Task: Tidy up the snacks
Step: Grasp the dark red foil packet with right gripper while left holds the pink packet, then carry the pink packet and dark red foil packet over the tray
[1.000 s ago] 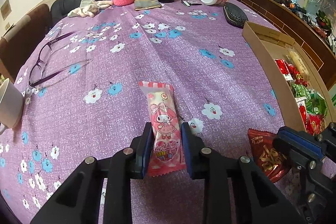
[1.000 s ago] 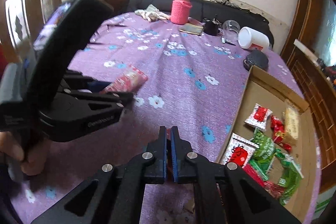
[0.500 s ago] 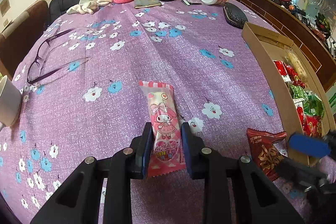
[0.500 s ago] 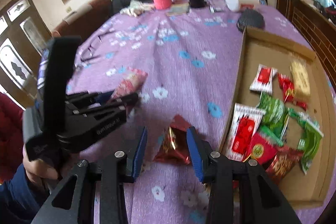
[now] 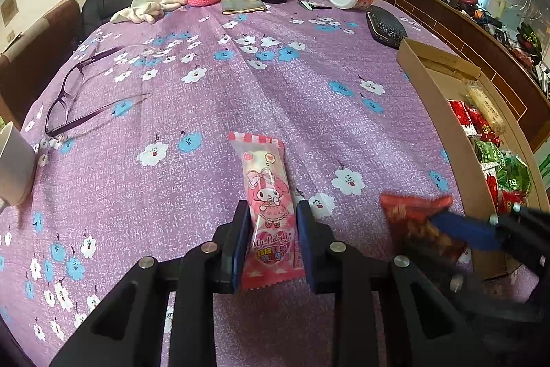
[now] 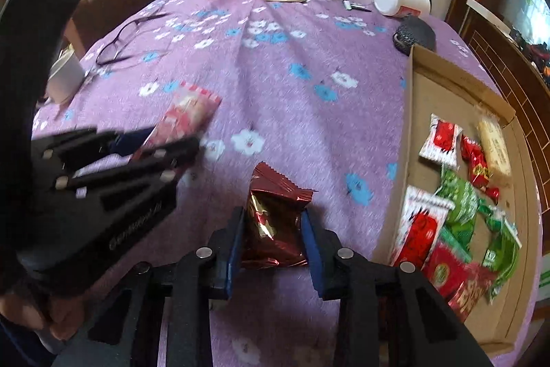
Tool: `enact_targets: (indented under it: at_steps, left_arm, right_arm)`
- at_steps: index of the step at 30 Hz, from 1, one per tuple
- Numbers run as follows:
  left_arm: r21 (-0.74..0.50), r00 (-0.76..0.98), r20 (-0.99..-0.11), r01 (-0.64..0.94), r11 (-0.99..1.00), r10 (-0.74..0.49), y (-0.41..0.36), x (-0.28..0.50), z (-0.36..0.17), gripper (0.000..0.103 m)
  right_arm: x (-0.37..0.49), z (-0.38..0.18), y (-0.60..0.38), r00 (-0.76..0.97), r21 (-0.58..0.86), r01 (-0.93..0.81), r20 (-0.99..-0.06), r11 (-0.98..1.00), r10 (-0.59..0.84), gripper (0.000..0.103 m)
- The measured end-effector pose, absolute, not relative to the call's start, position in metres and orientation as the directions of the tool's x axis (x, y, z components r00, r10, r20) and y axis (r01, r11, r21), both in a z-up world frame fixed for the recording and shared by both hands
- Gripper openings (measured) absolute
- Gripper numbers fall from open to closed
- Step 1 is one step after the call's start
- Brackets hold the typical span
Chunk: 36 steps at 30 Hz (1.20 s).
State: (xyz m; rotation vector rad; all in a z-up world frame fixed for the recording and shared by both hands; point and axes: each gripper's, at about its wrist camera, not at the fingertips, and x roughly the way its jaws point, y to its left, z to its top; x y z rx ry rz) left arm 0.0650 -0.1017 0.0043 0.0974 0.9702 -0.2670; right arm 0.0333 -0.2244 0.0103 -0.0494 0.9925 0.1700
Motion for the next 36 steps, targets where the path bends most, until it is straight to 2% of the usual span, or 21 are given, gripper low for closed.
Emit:
enact_targets:
  at_steps: [5, 8, 12, 18, 36]
  left_arm:
    - [-0.123, 0.511, -0.823, 0.264, 0.957, -0.247, -0.094, 0.068, 0.005, 0.023]
    - [-0.172, 0.499, -0.818, 0.262, 0.95, -0.286, -0.091, 0.069, 0.005, 0.023]
    - [-0.219, 0.483, -0.811, 0.27, 0.938, -0.329, -0.09, 0.069, 0.006, 0.023]
    - [-0.22, 0.494, -0.801, 0.281, 0.934, -0.338, -0.094, 0.066, 0.008, 0.023]
    - [-0.196, 0.508, -0.787, 0.331, 0.923, -0.35, -0.105, 0.056, 0.012, 0.023]
  right_arm:
    - [0.043, 0.022, -0.241, 0.628, 0.087, -0.111, -0.766, 0.99, 0.138, 0.035]
    - [0.044, 0.013, -0.251, 0.623, 0.164, -0.099, -0.759, 0.982, 0.189, 0.035]
    - [0.042, 0.015, -0.259, 0.648, 0.191, -0.088, -0.735, 0.978, 0.202, 0.035]
    - [0.037, 0.025, -0.264, 0.679, 0.218, -0.093, -0.7, 0.972, 0.222, 0.035]
    - [0.036, 0.028, -0.287, 0.697, 0.275, -0.037, -0.682, 0.961, 0.222, 0.035]
